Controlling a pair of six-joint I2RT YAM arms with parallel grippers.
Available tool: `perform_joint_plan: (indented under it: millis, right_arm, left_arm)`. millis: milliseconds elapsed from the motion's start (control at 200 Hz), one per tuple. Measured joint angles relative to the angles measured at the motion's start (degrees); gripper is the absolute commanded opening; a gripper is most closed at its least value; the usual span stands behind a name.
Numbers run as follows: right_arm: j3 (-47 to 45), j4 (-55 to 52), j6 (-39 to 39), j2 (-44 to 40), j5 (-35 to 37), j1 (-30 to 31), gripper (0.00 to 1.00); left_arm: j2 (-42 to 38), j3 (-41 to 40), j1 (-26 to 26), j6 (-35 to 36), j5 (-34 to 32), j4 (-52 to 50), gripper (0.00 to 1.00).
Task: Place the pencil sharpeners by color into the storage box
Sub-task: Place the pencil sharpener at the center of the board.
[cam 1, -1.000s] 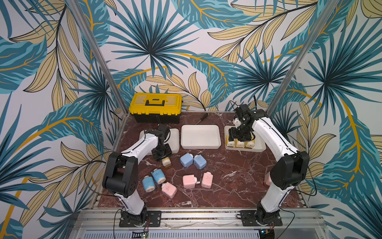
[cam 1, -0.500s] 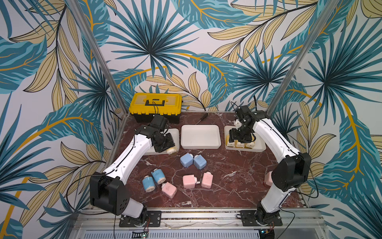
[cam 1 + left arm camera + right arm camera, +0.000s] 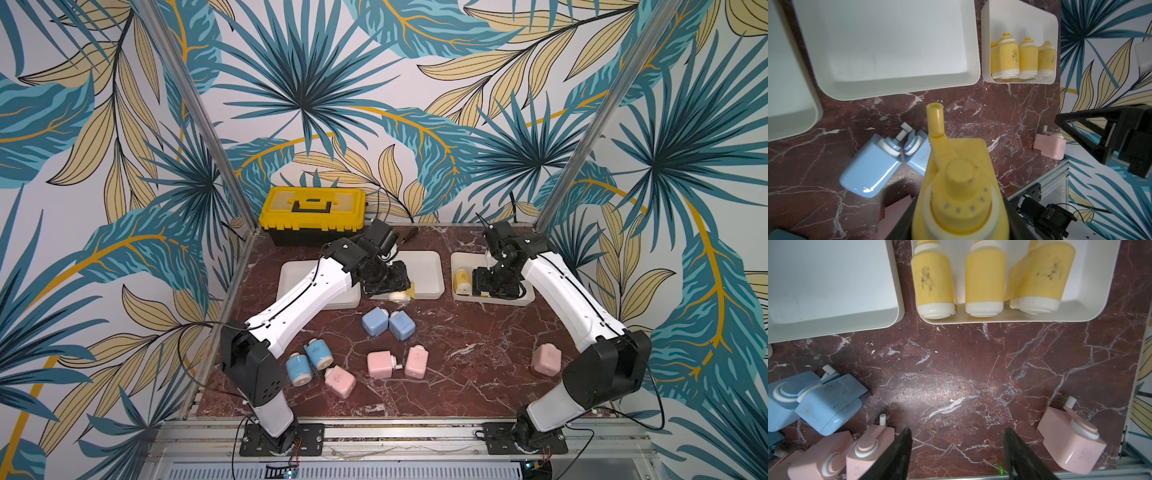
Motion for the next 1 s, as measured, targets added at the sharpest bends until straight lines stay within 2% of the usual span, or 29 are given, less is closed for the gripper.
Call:
perform_joint_plan:
  millis: [250,486,641,996]
  right_arm:
    - [-9.0,-0.5,7.0,-10.0,6.4,-0.7,0.72]
    - [-16.7,-0.1,11.9,-17.2,10.6,-0.7,0.73]
    - [-18.3,0.6,12.8,-18.8,11.1,-0.7,0.73]
    - [-20.2,4.6,13.5,-15.8,8.9,-0.7,0.73]
  left_arm:
    - [17.0,12.3,-8.3,-1.1,1.0,0.1,0.40]
    - [28.6,17.5,-11.2,-3.6,0.8,0.2,0.39]
    - [31.1,17.6,-11.2,-4.9,-0.5,-0.2,0.39]
    - [31.1,17.2,-11.2,-6.7,-3.7,-0.2,0.39]
